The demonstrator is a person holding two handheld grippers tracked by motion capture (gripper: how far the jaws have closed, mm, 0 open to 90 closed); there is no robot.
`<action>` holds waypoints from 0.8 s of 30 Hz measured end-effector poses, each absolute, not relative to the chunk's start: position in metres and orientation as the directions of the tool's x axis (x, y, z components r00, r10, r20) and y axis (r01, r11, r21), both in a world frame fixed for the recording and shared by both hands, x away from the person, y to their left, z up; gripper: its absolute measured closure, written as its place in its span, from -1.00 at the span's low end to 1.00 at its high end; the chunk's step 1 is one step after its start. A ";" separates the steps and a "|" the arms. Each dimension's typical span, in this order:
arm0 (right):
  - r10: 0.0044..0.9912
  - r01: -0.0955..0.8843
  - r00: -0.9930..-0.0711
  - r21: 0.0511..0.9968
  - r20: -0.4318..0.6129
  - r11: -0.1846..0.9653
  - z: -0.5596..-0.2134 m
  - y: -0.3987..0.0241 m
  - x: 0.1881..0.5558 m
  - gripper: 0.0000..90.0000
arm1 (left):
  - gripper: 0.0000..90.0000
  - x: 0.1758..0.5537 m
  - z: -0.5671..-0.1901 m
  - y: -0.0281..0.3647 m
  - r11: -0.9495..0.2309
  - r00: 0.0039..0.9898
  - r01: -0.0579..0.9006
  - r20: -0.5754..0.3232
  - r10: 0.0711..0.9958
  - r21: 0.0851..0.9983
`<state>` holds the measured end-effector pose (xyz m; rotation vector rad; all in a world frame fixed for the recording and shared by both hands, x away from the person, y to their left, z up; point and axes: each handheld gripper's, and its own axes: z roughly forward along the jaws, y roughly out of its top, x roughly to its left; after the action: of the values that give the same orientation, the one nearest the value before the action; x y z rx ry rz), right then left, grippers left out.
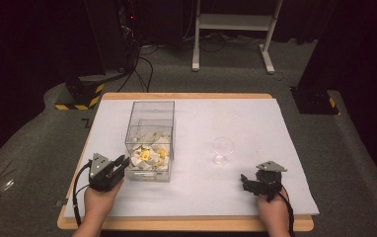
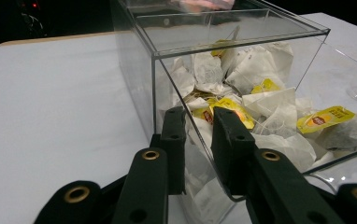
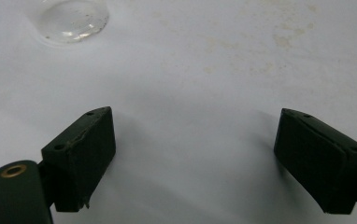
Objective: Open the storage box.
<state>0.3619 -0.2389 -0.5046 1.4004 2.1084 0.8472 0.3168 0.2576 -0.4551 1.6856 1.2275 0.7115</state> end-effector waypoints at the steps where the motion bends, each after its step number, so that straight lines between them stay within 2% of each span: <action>1: 0.928 0.639 -0.370 0.713 -0.045 0.289 -0.505 -0.239 0.362 -0.72 | 0.66 0.316 -0.455 0.257 -0.098 0.341 0.419 -0.056 0.939 0.903; 24: 0.928 0.639 -0.370 0.713 -0.045 0.290 -0.505 -0.239 0.362 -0.72 | 0.66 0.299 -0.456 0.255 -0.091 0.340 0.421 -0.063 0.938 0.903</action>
<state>0.3619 -0.2389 -0.5046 1.3999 2.1087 0.8470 0.2987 0.2548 -0.4563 1.6820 1.2307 0.7045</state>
